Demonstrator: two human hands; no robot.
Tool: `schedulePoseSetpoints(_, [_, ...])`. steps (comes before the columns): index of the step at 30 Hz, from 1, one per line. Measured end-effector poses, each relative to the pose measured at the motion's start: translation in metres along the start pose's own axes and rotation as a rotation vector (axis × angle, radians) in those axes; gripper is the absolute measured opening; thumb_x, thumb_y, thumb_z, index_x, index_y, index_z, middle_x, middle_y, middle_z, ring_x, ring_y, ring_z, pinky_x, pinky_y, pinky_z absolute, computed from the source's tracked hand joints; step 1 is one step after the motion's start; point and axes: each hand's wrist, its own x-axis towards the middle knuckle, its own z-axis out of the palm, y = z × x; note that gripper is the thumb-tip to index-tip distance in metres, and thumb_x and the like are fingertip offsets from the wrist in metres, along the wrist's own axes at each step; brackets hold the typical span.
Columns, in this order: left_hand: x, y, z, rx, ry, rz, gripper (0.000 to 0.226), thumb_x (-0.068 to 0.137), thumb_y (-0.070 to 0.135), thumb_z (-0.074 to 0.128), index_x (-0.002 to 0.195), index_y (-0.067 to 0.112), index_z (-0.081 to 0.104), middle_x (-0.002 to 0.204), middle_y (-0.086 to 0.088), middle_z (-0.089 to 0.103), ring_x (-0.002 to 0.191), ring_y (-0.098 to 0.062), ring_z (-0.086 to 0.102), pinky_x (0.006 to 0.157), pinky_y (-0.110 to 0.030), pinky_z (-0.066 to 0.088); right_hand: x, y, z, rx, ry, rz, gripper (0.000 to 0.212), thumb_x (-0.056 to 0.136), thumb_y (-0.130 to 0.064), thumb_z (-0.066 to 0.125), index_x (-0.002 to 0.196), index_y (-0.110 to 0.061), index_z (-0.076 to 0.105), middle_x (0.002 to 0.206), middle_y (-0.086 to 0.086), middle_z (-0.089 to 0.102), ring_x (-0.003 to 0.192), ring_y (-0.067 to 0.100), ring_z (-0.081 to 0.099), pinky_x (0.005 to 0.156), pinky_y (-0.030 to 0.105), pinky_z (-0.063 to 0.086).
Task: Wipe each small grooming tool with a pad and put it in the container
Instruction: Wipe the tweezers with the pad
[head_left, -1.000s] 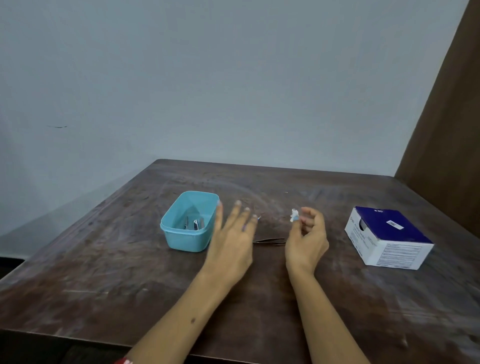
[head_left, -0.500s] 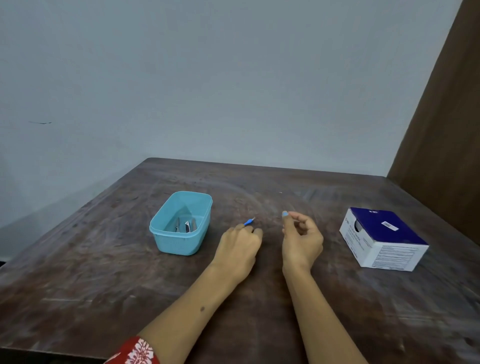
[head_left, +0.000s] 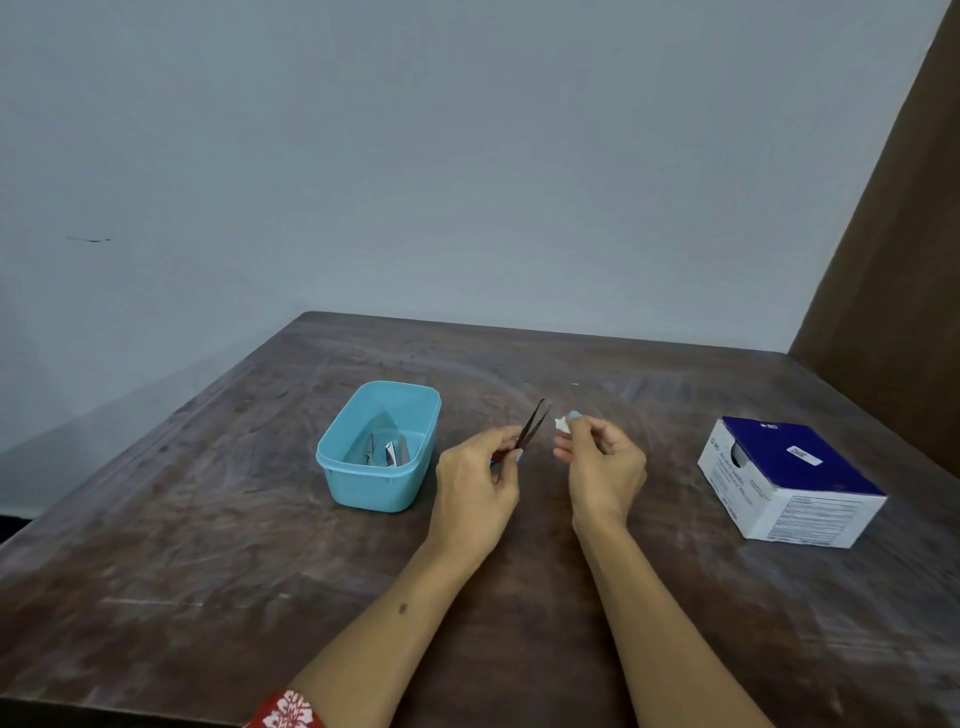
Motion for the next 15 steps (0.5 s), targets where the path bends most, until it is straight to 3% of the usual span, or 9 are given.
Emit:
schedulePoseSetpoints(4, [0.002, -0.002, 0.001, -0.018, 0.017, -0.042, 0.028, 0.081, 0.001, 0.065, 0.108, 0.009, 0.069, 0.099, -0.004, 0.073, 0.086, 0.0, 0.061, 0.076, 0.003, 0.041, -0.001, 0.001, -0.004, 0.039, -0.044, 0.014, 0.006, 0.083, -0.01, 0.067, 0.079, -0.011, 0.071, 0.069, 0.004, 0.071, 0.063, 0.014, 0.069, 0.056, 0.025, 0.056])
schedulePoseSetpoints(9, [0.004, -0.005, 0.001, -0.056, 0.022, -0.13, 0.027, 0.081, 0.0, 0.064, 0.106, 0.008, 0.069, 0.096, -0.003, 0.073, 0.081, 0.002, 0.06, 0.071, 0.005, 0.041, -0.006, -0.001, -0.005, 0.031, -0.139, -0.021, 0.016, 0.084, 0.0, 0.066, 0.084, -0.017, 0.066, 0.074, 0.004, 0.071, 0.065, 0.012, 0.069, 0.058, 0.021, 0.056])
schedulePoseSetpoints(15, [0.002, -0.004, 0.0, -0.138, -0.019, -0.174, 0.025, 0.081, 0.0, 0.064, 0.1, 0.016, 0.063, 0.085, 0.006, 0.07, 0.073, 0.012, 0.06, 0.067, 0.002, 0.043, -0.011, -0.002, -0.004, 0.008, -0.215, 0.01, 0.02, 0.08, 0.002, 0.066, 0.079, -0.016, 0.073, 0.073, 0.001, 0.072, 0.067, 0.012, 0.071, 0.066, 0.02, 0.056])
